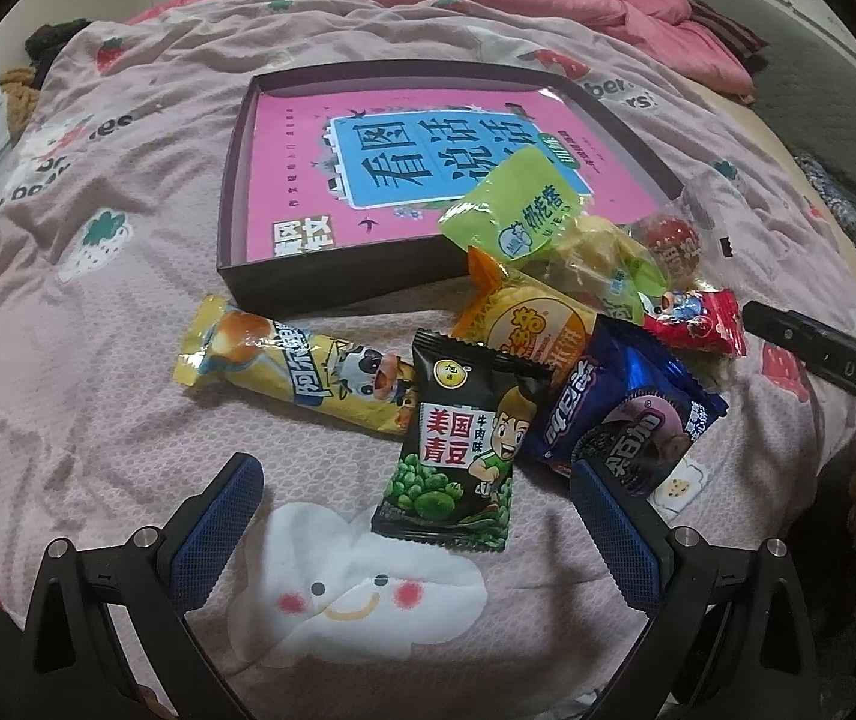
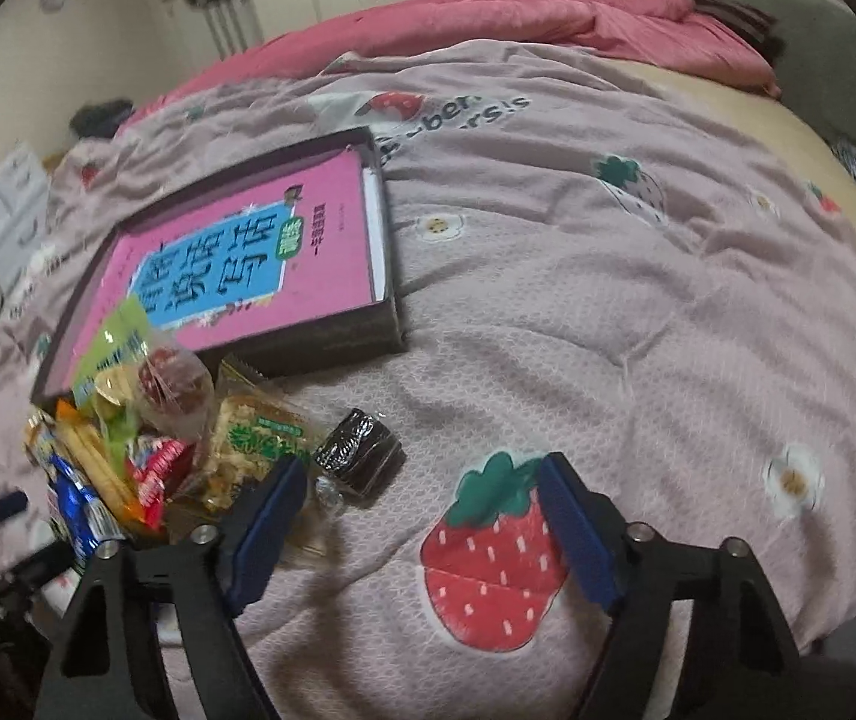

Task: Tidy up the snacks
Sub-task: 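Grasp the black green-pea packet with the left tool while the right tool grasps the dark wrapped chocolate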

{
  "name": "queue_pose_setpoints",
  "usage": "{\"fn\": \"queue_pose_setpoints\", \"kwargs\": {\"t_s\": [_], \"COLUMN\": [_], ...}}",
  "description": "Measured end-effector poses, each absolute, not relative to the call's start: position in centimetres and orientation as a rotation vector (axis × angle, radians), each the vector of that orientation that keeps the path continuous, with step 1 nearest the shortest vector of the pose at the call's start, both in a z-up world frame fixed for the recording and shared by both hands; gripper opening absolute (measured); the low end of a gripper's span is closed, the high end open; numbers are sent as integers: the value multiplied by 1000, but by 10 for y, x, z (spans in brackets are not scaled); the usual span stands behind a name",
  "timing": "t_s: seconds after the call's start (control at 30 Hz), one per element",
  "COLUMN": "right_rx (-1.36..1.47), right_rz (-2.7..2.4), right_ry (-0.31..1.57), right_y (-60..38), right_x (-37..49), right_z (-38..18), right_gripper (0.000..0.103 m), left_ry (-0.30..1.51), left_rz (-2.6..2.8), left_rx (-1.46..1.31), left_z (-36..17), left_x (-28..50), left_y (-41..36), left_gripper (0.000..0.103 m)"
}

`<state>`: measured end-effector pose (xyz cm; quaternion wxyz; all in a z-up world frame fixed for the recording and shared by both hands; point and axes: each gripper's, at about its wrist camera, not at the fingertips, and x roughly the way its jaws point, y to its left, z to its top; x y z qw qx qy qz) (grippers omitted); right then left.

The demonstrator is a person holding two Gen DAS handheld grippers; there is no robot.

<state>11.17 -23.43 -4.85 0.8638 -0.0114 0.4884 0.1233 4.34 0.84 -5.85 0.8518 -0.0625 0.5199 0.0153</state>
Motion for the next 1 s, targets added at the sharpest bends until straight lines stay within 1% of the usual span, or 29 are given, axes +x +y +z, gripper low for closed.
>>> {"fn": "queue_pose_setpoints", "kwargs": {"t_s": [0.1,0.17,0.2,0.27,0.33,0.43,0.53,0.63,0.8,0.87,0.93,1.0], "right_rx": [-69,-116,-137,-164,-172,-166,-194,-217,-220,-254,-304,-333], "right_rz": [296,313,320,336,349,390,430,486,529,549,561,565], "right_ry": [1027,1022,1015,1007,1021,1043,1053,1063,1072,1063,1043,1035], "right_y": [-227,-220,-217,-214,-214,-214,-210,-208,-212,-207,-201,-197], "right_x": [112,112,112,114,118,126,129,130,130,131,131,132], "right_z": [-50,-51,-50,-51,-54,-60,-63,-62,-62,-63,-63,-65], "right_gripper": [73,66,65,59,56,56,53,48,47,40,38,38], "left_ry": [1090,1089,1089,1089,1092,1094,1092,1095,1095,1094,1092,1091], "left_rz": [28,30,28,28,28,24,19,7,-12,-21,-25,-33], "left_rx": [-133,-133,-132,-124,-118,-121,-128,-144,-165,-173,-173,-180], "left_z": [-59,-60,-60,-62,-64,-65,-66,-67,-68,-69,-69,-69], "left_x": [44,45,46,47,48,49,50,50,51,52,53,53], "left_y": [9,9,9,8,7,7,7,8,10,10,9,9], "left_gripper": [102,102,102,100,98,97,96,94,90,88,86,84]}}
